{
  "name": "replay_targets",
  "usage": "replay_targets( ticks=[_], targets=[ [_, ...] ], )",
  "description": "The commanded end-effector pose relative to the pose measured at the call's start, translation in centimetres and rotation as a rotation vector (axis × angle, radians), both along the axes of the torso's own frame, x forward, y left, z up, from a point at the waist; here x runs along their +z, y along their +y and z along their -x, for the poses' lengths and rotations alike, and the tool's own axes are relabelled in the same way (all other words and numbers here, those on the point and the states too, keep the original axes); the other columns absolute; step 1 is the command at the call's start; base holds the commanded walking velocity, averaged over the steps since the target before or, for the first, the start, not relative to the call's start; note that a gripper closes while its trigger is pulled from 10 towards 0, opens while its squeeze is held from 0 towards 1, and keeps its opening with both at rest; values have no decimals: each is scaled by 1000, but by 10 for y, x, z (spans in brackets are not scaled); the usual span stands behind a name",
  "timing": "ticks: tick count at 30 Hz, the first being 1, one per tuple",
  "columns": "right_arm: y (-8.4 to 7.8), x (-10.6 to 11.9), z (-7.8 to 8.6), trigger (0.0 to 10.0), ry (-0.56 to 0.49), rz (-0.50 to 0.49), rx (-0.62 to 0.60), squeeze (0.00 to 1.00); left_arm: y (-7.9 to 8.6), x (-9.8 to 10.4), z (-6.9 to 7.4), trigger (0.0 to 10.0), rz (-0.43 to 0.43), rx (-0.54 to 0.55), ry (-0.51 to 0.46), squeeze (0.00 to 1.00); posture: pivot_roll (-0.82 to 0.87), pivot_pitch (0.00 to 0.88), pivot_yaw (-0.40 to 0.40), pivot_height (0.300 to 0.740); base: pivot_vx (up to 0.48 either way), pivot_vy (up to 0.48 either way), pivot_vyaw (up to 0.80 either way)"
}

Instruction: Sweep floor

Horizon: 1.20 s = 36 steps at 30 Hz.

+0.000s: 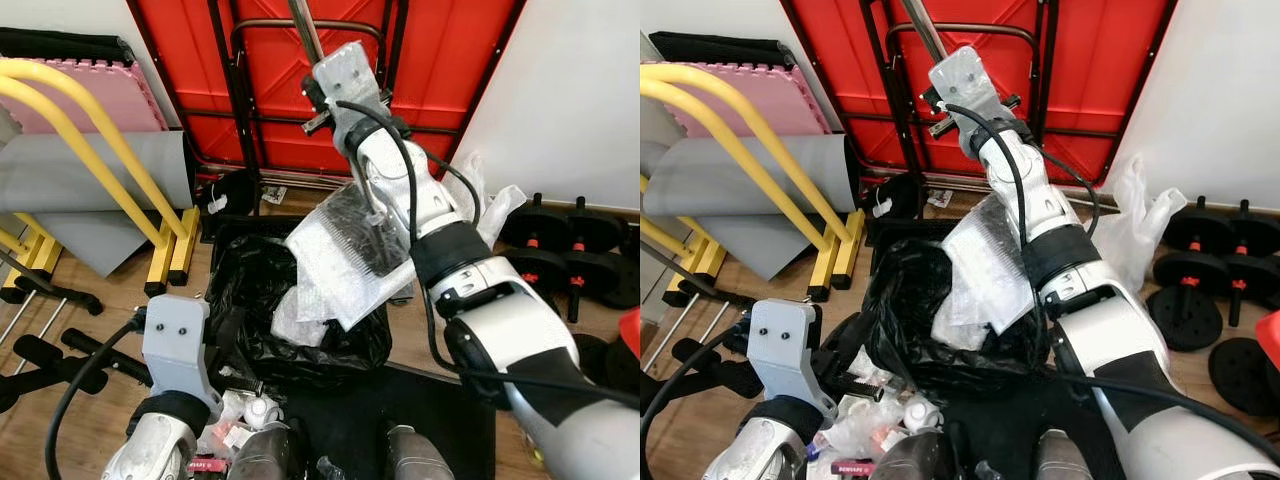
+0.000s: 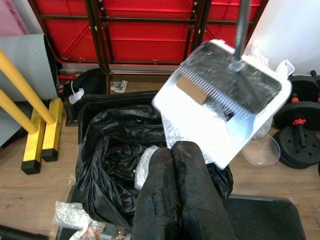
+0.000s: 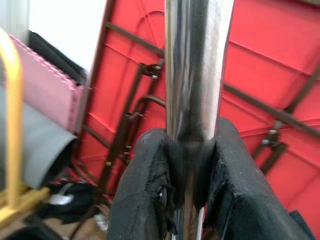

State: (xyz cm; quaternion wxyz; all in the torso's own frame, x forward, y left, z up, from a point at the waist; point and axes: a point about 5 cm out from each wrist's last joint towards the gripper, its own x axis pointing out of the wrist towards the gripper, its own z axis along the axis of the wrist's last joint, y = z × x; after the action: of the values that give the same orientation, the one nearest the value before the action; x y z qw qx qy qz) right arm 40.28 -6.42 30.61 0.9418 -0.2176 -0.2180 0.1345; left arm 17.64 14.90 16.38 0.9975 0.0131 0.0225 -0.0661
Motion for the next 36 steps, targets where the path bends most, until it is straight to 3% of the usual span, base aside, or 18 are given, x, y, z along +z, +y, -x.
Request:
replay_targets(
  ticks=[1,9,17,19,36],
  targets=[
    [9,28,7,10000,-143,9,25,0,2,-3,3,10000,-8,39,28,0,32,277,11,740,0,0,0],
    [21,25,12,10000,-158,15,86,0,2,-3,2,10000,-8,42,29,0,32,278,10,740,0,0,0],
    [22,26,10,10000,-164,50,58,0,2,-2,2,10000,-9,44,28,0,31,278,8,740,0,0,328],
    [17,26,6,10000,-137,-7,26,0,1,-2,2,10000,-8,44,28,0,31,278,6,740,0,0,400],
    [4,24,4,10000,-99,-140,13,0,1,-3,0,10000,-9,47,30,0,32,264,6,740,0,0,0]
  ],
)
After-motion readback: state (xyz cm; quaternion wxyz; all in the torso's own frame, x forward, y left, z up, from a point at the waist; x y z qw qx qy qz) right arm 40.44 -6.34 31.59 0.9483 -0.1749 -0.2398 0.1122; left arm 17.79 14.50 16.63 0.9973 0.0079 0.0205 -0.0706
